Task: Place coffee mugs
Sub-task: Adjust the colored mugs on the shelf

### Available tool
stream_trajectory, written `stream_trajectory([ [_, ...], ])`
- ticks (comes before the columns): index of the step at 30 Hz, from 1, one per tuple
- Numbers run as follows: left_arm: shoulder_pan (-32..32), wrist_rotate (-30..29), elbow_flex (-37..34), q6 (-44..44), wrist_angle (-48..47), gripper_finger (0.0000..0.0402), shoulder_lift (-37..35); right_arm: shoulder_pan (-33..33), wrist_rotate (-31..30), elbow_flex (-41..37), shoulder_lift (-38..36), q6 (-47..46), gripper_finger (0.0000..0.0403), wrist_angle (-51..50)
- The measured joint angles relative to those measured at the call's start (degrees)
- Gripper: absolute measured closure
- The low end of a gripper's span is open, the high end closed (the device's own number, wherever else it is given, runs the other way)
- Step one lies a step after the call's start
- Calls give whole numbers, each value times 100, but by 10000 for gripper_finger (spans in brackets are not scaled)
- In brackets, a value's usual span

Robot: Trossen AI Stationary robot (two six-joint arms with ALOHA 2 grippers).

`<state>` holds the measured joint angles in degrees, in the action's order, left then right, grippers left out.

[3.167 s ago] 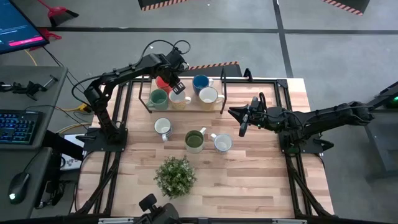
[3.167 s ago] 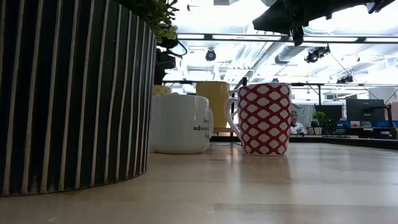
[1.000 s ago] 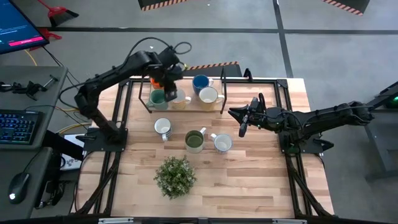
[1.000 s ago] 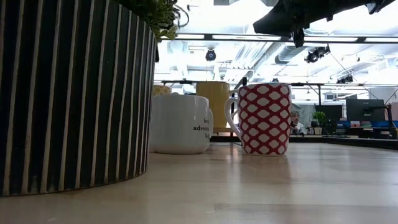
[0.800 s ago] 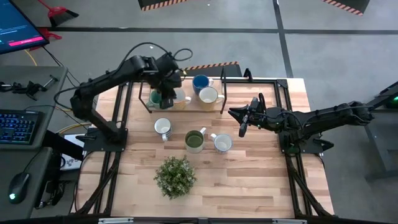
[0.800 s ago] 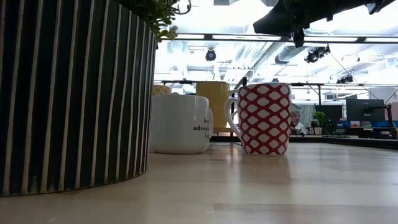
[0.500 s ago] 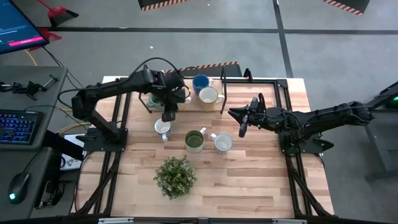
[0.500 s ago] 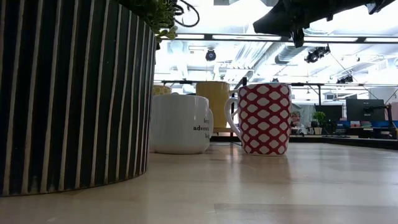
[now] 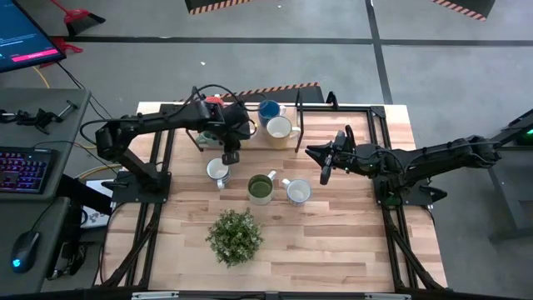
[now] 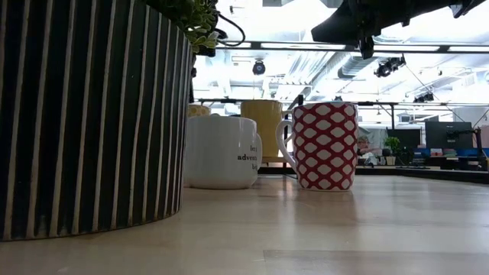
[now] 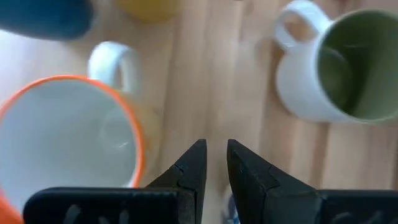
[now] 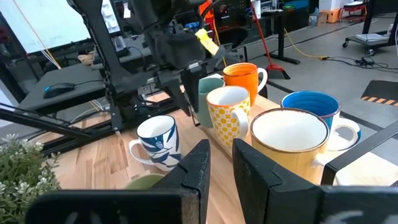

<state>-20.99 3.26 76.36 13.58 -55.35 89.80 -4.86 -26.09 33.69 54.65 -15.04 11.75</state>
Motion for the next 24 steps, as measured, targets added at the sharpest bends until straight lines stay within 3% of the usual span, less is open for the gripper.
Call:
stream_trajectory([
  [24,-323,-212,-2,172,216,348,341,0,-2,0,0,-13,347,-37],
])
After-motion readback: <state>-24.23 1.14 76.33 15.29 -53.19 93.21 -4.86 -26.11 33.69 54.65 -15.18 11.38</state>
